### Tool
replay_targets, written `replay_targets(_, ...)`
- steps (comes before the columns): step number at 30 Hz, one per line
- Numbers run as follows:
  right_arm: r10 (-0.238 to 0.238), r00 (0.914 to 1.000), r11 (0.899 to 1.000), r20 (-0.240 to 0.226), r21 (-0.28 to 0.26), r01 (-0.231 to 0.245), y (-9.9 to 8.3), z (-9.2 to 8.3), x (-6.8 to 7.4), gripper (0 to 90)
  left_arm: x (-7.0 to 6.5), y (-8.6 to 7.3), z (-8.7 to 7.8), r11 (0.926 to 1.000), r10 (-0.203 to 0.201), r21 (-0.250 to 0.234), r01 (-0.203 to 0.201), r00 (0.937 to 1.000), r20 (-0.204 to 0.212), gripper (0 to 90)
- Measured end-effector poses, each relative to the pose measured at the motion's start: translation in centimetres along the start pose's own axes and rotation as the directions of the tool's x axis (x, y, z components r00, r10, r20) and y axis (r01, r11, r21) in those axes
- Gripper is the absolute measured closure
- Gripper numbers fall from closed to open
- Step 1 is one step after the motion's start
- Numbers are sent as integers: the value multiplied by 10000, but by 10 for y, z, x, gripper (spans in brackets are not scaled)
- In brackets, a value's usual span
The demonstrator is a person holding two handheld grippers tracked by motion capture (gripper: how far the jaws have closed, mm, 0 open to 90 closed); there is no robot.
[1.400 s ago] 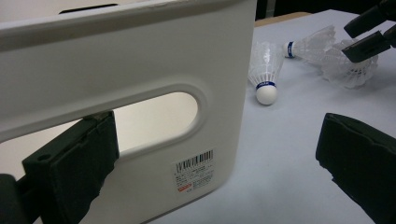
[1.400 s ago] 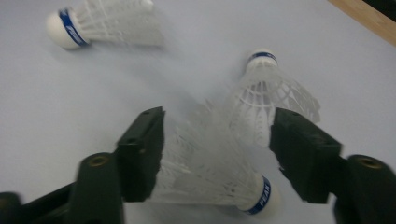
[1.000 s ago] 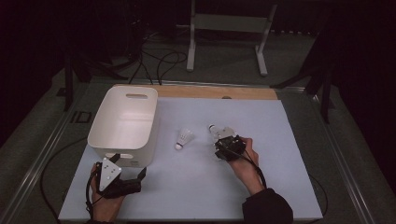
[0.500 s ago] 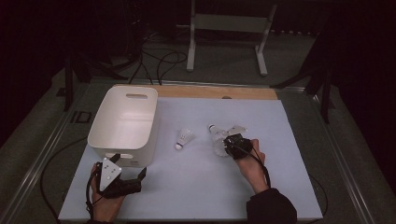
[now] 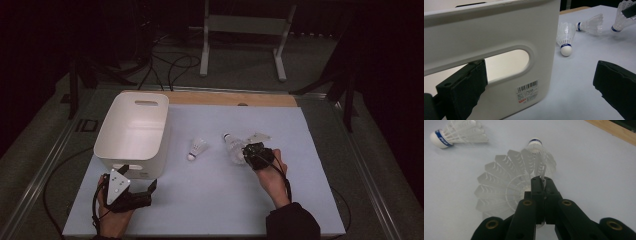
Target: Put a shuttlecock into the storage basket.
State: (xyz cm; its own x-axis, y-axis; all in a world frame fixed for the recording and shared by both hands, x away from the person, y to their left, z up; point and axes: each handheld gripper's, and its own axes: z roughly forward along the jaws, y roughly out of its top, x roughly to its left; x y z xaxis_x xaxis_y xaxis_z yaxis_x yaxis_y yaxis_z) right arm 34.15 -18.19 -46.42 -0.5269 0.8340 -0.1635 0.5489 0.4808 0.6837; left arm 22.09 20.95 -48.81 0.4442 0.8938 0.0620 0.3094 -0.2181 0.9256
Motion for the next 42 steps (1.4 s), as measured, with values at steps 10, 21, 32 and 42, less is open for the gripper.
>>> replay_targets(10,356,9989,9991,-290,-200,-362,1,-6,-1,890,0,0,0,10000,2,1,-2,10000,13,0)
replay_targets(21,713,9957,9959,-598,-506,-743,3,-12,-2,890,0,0,0,10000,-1,-7,1,10000,11,0)
replay_targets(32,878,9921,9906,-899,-969,-965,12,-22,-3,892,0,0,0,10000,-15,-15,15,10000,10,0)
replay_targets(42,959,9895,9867,-1081,-1206,-1088,17,-25,-3,892,0,0,0,10000,5,-6,-5,10000,9,0)
